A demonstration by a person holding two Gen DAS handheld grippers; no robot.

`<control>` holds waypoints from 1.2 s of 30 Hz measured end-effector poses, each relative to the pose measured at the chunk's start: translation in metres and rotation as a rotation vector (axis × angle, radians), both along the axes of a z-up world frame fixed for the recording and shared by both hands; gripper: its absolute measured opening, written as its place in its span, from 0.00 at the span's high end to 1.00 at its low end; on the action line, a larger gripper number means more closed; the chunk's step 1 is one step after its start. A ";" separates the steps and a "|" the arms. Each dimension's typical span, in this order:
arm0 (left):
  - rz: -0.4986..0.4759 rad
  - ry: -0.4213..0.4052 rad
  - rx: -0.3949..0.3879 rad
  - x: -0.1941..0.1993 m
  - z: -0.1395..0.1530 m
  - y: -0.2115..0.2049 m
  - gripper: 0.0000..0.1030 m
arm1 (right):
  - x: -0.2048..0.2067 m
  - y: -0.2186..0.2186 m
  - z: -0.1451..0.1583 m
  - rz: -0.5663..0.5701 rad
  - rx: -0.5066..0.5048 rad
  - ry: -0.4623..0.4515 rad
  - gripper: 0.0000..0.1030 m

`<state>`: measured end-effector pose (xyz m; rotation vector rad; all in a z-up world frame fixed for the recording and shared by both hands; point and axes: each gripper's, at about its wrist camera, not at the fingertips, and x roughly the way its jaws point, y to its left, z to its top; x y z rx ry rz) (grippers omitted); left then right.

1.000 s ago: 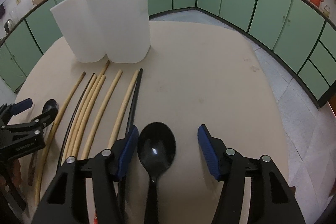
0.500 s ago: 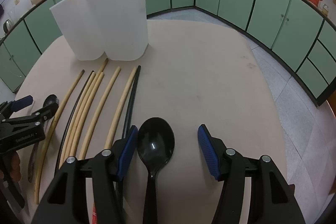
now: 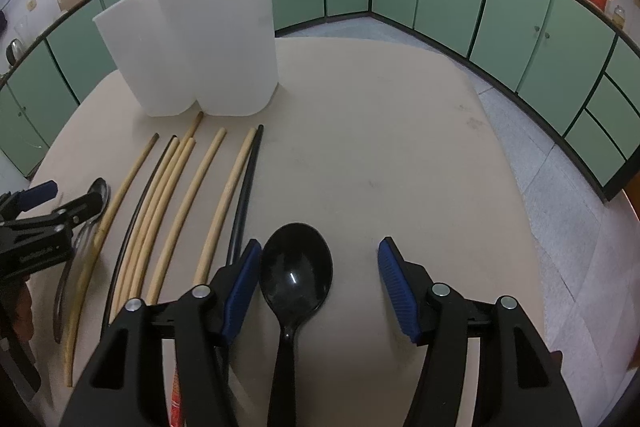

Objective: Organize utensils
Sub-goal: 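Close the left tool on the silver spoon while the right tool grasps the black spoon, then lift the silver spoon with the left tool while the right tool carries the black spoon to the holder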

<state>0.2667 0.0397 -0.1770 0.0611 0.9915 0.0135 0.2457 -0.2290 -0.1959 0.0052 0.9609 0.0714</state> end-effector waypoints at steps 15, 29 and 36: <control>-0.017 0.000 -0.003 0.019 0.002 -0.011 0.10 | 0.004 -0.001 -0.002 0.003 0.002 -0.002 0.41; -0.052 0.001 -0.045 0.003 0.004 -0.009 0.45 | 0.007 0.001 -0.002 0.003 -0.014 0.006 0.55; -0.083 -0.015 -0.099 -0.008 0.009 -0.008 0.75 | 0.002 0.000 -0.001 0.020 0.002 -0.015 0.67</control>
